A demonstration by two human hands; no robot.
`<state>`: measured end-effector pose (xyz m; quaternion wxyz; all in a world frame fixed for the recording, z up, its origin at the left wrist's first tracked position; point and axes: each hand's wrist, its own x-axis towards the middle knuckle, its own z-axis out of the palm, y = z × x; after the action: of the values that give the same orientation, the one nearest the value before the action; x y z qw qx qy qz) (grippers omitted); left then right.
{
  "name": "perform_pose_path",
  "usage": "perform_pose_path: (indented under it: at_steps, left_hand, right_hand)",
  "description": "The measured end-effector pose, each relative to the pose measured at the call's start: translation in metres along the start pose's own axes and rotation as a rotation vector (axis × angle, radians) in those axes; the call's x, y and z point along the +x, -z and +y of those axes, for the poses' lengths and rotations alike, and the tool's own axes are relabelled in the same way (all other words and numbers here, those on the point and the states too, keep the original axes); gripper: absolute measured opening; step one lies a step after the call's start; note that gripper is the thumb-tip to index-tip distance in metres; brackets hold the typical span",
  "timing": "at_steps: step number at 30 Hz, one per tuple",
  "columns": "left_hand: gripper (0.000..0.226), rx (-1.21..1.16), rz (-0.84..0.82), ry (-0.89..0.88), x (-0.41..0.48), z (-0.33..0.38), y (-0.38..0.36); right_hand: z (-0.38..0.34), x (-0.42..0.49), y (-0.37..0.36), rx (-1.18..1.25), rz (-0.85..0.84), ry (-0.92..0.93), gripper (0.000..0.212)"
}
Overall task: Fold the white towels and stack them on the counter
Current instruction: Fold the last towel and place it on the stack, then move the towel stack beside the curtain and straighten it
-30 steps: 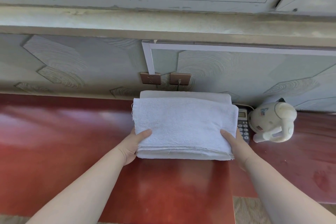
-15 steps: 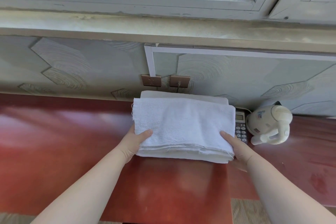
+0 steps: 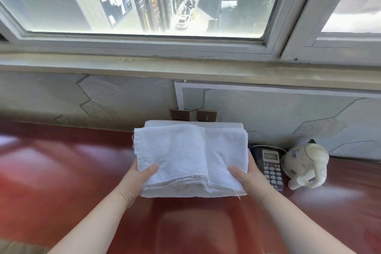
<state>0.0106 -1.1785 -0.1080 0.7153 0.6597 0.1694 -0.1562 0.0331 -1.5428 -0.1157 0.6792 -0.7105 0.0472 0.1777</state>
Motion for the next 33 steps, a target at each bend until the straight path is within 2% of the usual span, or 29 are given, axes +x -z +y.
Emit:
perform_pose_path:
  at_steps: [3,8,15,19,23,26,30,33]
  left_hand:
    - [0.08,-0.011,0.053,-0.051,-0.024,0.012,0.011]
    - [0.077,-0.035,0.159,-0.126,-0.071,0.024,0.043]
    - [0.08,-0.065,0.301,-0.22,-0.132,0.03,0.117]
    - [0.092,-0.046,0.398,-0.266,-0.172,0.023,0.173]
    - [0.072,-0.024,0.456,-0.267,-0.217,0.017,0.243]
    - [0.07,-0.017,0.528,-0.259,-0.251,0.01,0.303]
    - [0.044,-0.026,0.568,-0.266,-0.292,0.004,0.376]
    - [0.057,-0.048,0.615,-0.263,-0.32,-0.003,0.43]
  right_hand:
    - [-0.025,0.001,-0.014,0.006,-0.054,0.056,0.079]
    - [-0.062,0.007,-0.051,-0.028,-0.212,0.108,0.081]
    - [-0.095,0.002,-0.145,-0.077,-0.321,0.227,0.067]
    - [-0.104,-0.01,-0.217,-0.108,-0.362,0.247,0.061]
    - [-0.107,-0.024,-0.304,-0.124,-0.422,0.246,0.058]
    - [-0.106,-0.035,-0.374,-0.148,-0.481,0.241,0.058]
    - [-0.108,-0.044,-0.462,-0.162,-0.531,0.242,0.063]
    - [-0.11,-0.049,-0.527,-0.174,-0.588,0.238,0.065]
